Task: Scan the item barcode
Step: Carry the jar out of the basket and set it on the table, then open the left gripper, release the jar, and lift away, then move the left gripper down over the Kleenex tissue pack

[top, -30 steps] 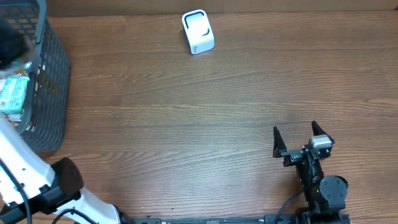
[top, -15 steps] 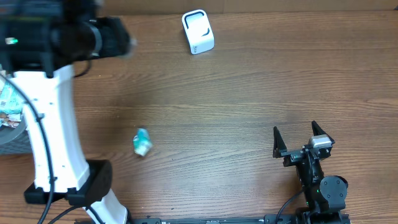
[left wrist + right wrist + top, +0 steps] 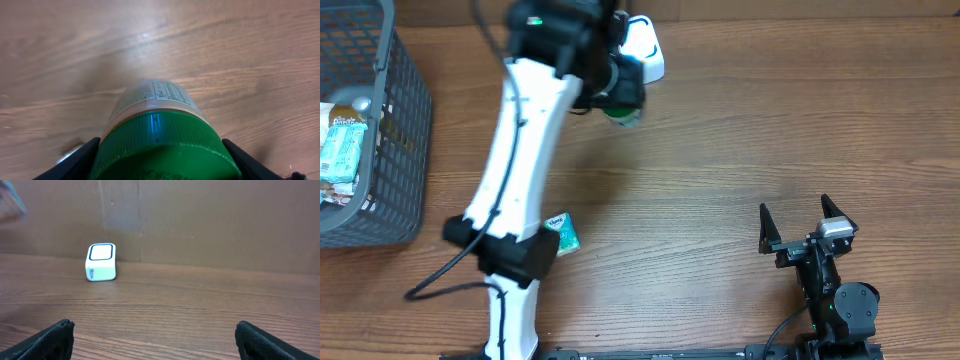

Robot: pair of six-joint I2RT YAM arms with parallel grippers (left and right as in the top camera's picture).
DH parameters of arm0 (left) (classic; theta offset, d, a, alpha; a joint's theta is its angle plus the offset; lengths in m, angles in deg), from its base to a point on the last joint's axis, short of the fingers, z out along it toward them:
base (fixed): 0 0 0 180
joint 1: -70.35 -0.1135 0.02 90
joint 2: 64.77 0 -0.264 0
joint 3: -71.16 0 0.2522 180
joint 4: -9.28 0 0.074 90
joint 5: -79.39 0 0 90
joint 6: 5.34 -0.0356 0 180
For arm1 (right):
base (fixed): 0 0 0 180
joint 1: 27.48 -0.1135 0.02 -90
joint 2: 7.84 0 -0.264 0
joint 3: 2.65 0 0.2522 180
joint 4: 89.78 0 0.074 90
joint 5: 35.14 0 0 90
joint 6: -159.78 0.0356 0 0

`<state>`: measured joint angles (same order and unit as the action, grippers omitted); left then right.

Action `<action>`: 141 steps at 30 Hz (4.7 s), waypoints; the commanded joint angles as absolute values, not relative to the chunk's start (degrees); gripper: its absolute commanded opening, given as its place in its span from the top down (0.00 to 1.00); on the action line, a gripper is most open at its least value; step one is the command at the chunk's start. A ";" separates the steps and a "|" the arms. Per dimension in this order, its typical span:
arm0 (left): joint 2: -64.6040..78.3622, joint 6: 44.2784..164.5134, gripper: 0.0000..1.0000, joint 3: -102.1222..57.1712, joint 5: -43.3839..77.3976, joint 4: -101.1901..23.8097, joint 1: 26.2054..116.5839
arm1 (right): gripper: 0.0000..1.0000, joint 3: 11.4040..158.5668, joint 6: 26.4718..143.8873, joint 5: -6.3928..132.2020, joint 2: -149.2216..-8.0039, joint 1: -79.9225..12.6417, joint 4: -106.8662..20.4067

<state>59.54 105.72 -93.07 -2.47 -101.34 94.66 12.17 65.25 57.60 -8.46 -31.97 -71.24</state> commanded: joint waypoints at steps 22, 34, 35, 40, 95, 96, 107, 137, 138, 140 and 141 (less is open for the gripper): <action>82.65 134.20 0.76 -93.47 -4.26 -101.15 109.20 | 0.00 11.56 65.20 57.74 -8.00 -31.73 -71.37; 85.88 137.59 0.51 -93.47 -5.68 -100.75 110.49 | 0.00 11.56 65.20 57.74 -8.00 -31.73 -71.37; 85.88 137.50 0.39 -93.47 -5.66 -100.69 110.51 | 0.00 11.56 65.20 57.74 -8.00 -31.73 -71.37; 85.88 137.17 0.16 -93.47 -4.92 -100.75 110.55 | 0.00 11.56 65.20 57.74 -8.00 -31.73 -71.37; 51.76 101.41 0.50 -74.98 -4.15 -101.30 90.53 | 0.00 11.56 65.20 57.74 -8.00 -31.73 -71.37; 50.04 102.11 0.49 -71.92 -5.29 -101.30 90.53 | 0.00 11.56 65.20 57.74 -8.00 -31.73 -71.37; 45.16 123.44 0.50 -45.43 -22.42 -99.57 90.29 | 0.00 11.56 65.20 57.74 -8.00 -31.73 -71.39; 45.21 111.38 0.64 -18.02 -0.35 -77.48 78.31 | 0.00 11.56 65.20 57.74 -8.00 -31.73 -71.37; 45.21 110.68 0.64 -17.97 -0.52 -77.98 78.44 | 0.00 11.56 65.20 57.74 -8.00 -31.73 -71.37; 45.21 108.82 0.66 -17.65 -1.53 -79.16 78.68 | 0.00 11.56 65.20 57.74 -8.00 -31.73 -71.37; 45.21 108.87 0.70 -17.43 -2.95 -79.49 78.68 | 0.00 11.56 65.20 57.74 -8.00 -31.73 -71.39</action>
